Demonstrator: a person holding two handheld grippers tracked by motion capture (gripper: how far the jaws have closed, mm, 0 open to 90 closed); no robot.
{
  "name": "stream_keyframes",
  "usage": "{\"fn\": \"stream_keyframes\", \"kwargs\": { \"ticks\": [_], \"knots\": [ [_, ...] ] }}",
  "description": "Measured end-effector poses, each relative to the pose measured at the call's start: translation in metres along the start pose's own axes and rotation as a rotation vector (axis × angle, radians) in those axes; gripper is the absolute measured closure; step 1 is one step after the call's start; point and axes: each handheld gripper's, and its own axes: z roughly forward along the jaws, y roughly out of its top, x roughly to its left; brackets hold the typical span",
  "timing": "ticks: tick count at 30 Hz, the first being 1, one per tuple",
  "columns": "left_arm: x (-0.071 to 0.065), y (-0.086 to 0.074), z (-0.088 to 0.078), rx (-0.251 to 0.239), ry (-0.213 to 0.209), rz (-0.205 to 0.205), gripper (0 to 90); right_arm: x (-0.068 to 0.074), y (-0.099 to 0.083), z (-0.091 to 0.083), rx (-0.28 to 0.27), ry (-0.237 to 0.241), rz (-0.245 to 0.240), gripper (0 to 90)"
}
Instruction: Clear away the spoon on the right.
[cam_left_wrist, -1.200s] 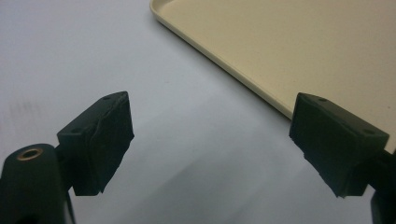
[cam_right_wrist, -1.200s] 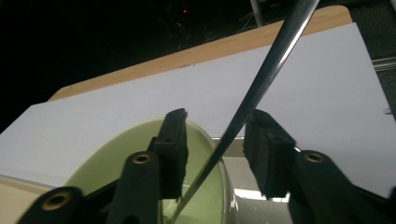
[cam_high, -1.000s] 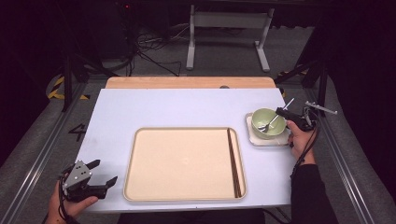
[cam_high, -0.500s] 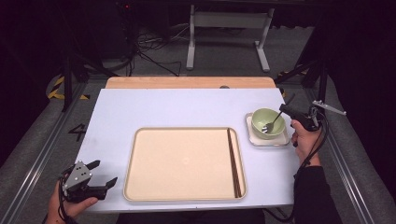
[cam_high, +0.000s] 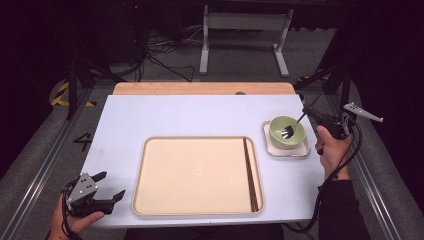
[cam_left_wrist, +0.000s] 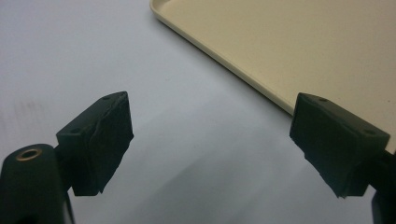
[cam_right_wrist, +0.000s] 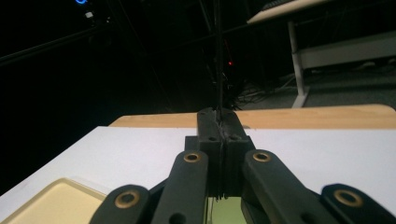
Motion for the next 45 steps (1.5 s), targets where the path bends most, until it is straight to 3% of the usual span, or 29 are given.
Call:
{"fn": "stream_keyframes", "kwargs": {
  "ticks": [4,7,12,15,21,22,30,34,45],
  "knots": [
    [0.0,0.0,0.0,-0.002,-0.001,-0.002,14.2,0.011,0.005,-0.002,-0.011,0.024,-0.027,89.7],
    [0.001,-0.001,0.0,0.0,-0.001,-0.003,14.2,0.027,0.011,-0.002,-0.017,0.062,-0.065,89.7],
    [0.0,-0.001,0.0,0.001,-0.002,0.0,14.2,0.043,0.015,-0.003,-0.024,0.11,-0.085,89.7],
    [0.001,-0.001,-0.001,0.001,-0.004,0.004,14.2,0.061,0.013,-0.002,0.007,0.151,-0.125,89.7],
    [0.0,-0.001,-0.001,0.0,-0.001,0.006,14.2,0.08,0.007,0.002,0.052,0.201,-0.168,89.7],
    [0.001,-0.001,-0.001,0.0,-0.001,0.006,14.2,0.091,0.002,0.005,0.081,0.237,-0.191,89.7],
    [0.0,-0.001,-0.001,0.006,0.0,0.007,14.2,0.12,-0.022,0.016,0.176,0.367,-0.211,89.7],
    [0.0,-0.002,-0.001,0.004,0.0,0.008,14.2,0.132,-0.038,0.022,0.237,0.408,-0.231,89.7],
    [-0.001,-0.001,-0.001,0.007,0.002,0.011,14.2,0.16,-0.084,0.041,0.399,0.528,-0.226,89.6]
  ]
}}
